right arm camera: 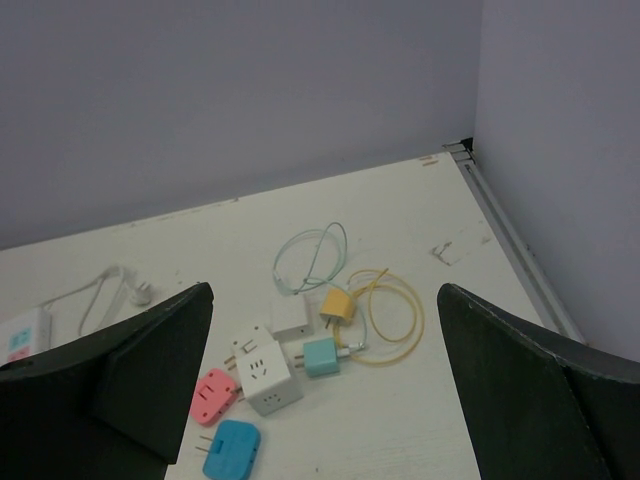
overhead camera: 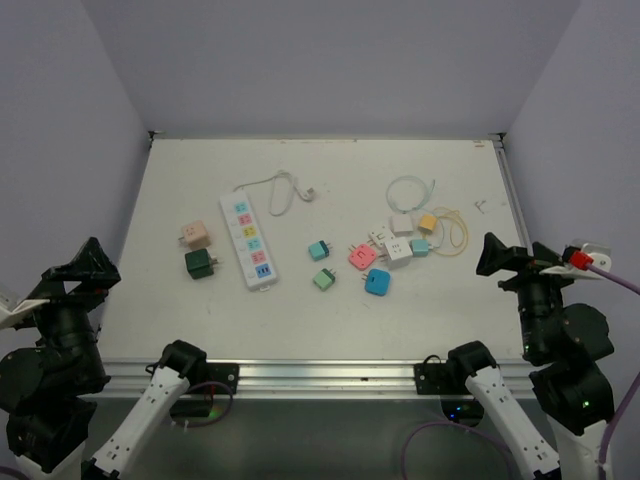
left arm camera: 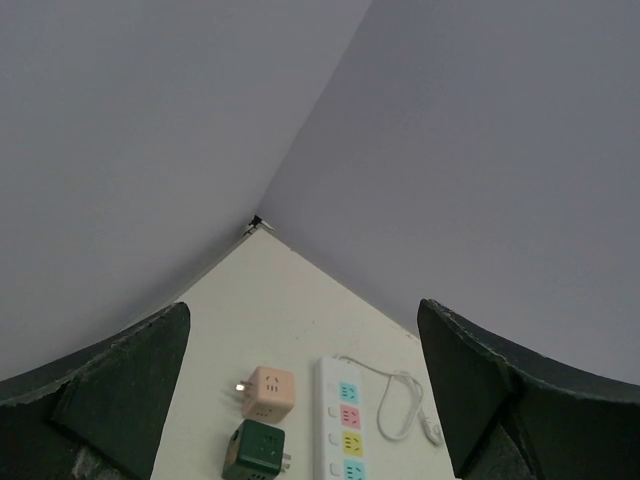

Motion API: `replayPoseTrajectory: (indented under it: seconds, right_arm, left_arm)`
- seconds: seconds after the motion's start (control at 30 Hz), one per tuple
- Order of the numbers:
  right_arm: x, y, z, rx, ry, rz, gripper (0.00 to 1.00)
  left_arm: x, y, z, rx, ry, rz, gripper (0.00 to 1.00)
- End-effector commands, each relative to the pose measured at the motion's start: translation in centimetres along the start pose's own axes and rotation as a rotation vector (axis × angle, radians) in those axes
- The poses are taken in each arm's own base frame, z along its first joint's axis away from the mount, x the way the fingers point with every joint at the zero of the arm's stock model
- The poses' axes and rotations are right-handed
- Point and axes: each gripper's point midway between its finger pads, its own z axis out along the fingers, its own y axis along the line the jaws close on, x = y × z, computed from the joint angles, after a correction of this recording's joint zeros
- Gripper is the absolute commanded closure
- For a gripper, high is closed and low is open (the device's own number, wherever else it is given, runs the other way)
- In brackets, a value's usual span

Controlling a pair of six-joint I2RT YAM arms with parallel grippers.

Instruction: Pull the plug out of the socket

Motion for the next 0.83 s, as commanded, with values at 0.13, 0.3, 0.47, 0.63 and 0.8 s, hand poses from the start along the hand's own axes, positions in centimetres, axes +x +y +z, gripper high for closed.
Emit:
replayPoseTrajectory:
  seconds: [0.13, 0.3, 0.47, 0.63, 0.8]
  right_arm:
    - [-0.9, 0.1, 0.5, 0.006, -0.049, 0.015, 0.01]
    - [-0.9, 0.2, 0.6, 0.005, -0.048, 0.018, 0.01]
    - [-0.4, 0.5, 0.9, -0.005, -0.035, 0.018, 0.01]
    - [-0.4, 0.6, 1.0, -0.007, -0.034, 0.02, 0.01]
    - [-0.2, 0.8, 1.1, -0.016, -0.032, 0.023, 0.01]
  left_arm:
    - [-2.1, 0.5, -0.3, -0.019, -0.065, -0.026, 0.0]
    - [-1.5, 0.4, -0.1, -0.018, -0.057, -0.026, 0.0]
    - [-0.7, 0.1, 0.1, -0.009, -0.04, -0.017, 0.0]
    - [-0.3, -0.1, 0.3, -0.006, -0.034, -0.017, 0.0]
    - [0.2, -0.4, 0.5, 0.005, -0.019, -0.004, 0.01]
